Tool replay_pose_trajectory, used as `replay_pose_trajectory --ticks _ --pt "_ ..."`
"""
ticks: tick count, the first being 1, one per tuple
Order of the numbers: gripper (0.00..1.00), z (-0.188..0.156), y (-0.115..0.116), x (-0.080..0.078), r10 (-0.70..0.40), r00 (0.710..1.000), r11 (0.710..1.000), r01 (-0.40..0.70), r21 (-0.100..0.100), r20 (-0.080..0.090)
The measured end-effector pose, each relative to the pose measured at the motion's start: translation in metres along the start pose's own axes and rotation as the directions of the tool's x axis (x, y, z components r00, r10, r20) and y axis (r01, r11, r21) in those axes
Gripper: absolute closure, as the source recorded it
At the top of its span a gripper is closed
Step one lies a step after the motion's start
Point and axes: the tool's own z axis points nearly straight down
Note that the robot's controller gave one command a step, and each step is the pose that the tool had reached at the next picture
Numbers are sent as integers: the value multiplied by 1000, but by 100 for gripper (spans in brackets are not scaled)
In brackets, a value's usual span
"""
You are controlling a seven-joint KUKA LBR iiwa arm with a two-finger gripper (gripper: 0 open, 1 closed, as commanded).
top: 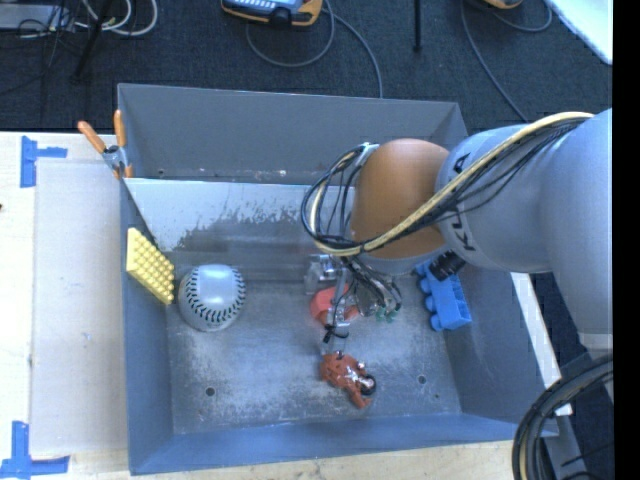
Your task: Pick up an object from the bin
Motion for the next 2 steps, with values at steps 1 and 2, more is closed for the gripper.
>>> replay_pose_trajectory --ticks 1,2 --pt "0 -6 -9 -9 -272 962 962 272 2 6" --pt "0 4 -32 -7 -162 987 987 162 0 5"
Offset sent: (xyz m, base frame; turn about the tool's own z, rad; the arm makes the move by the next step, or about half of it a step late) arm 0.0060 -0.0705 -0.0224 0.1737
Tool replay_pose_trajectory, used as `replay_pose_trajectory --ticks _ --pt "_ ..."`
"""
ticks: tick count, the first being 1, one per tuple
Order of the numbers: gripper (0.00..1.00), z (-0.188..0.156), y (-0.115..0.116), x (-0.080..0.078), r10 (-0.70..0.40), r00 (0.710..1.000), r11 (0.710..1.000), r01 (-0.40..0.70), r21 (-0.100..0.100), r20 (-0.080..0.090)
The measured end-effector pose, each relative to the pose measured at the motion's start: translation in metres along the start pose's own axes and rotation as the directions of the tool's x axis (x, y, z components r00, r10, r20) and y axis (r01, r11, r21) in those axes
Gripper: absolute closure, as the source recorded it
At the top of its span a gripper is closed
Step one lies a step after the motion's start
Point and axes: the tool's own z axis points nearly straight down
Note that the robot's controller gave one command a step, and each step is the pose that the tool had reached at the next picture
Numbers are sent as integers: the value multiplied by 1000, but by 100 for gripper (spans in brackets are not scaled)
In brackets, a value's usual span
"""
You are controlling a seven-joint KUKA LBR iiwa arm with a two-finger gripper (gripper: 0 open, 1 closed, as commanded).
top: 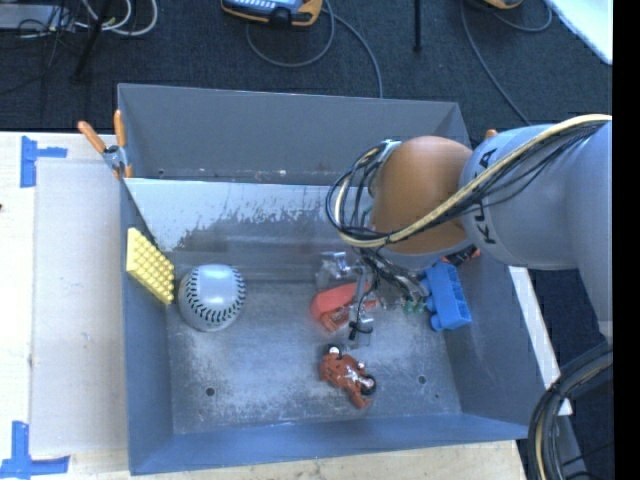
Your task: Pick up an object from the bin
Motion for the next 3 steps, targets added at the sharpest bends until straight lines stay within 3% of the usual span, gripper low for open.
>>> replay_pose_trajectory --ticks 1,2,3 --pt "100 5 -6 9 -26 1000 1000 26 1 1" --pt "100 5 -6 9 -24 1000 1000 24 0 1" --pt "100 -36 -1 6 -41 999 999 41 -1 -8"
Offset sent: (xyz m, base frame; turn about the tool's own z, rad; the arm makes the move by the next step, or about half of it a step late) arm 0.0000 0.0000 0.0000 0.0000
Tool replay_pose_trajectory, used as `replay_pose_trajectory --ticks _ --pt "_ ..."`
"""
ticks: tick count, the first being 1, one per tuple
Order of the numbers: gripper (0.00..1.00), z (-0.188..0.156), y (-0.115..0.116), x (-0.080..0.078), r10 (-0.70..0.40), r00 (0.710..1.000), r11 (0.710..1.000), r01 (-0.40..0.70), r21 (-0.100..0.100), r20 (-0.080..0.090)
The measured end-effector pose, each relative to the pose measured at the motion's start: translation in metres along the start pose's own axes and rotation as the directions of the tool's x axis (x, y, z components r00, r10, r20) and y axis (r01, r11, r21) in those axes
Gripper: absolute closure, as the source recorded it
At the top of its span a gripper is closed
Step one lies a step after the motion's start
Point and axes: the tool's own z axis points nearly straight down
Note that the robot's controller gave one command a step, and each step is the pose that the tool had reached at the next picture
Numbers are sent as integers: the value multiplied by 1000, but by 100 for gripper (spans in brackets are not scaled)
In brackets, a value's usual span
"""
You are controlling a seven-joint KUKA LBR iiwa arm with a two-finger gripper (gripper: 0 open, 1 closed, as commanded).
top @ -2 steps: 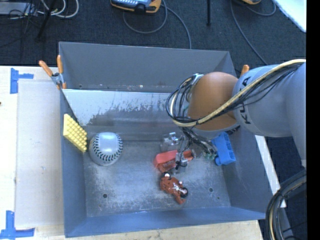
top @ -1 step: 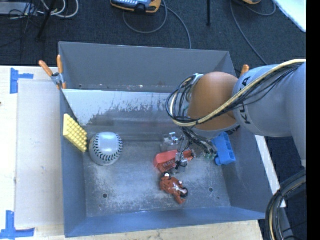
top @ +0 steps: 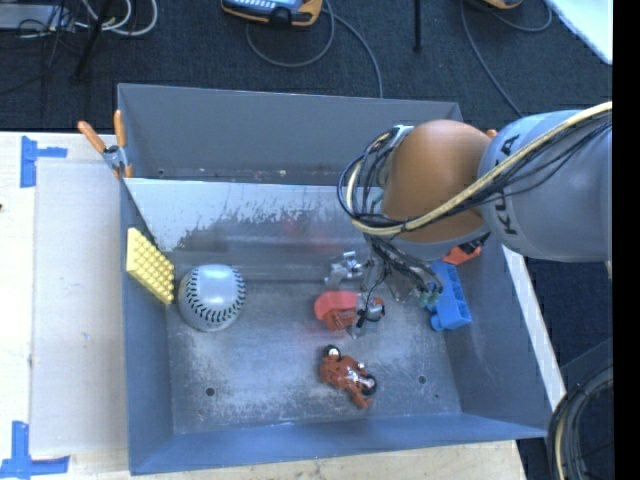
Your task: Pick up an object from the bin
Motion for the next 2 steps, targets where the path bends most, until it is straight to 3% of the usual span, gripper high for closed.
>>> replay_pose_trajectory --ticks 1,2 --pt "100 -62 4 0 0 1000 1000 0 1 4" --pt "100 -91 -9 -12 70 998 998 -70 1 8"
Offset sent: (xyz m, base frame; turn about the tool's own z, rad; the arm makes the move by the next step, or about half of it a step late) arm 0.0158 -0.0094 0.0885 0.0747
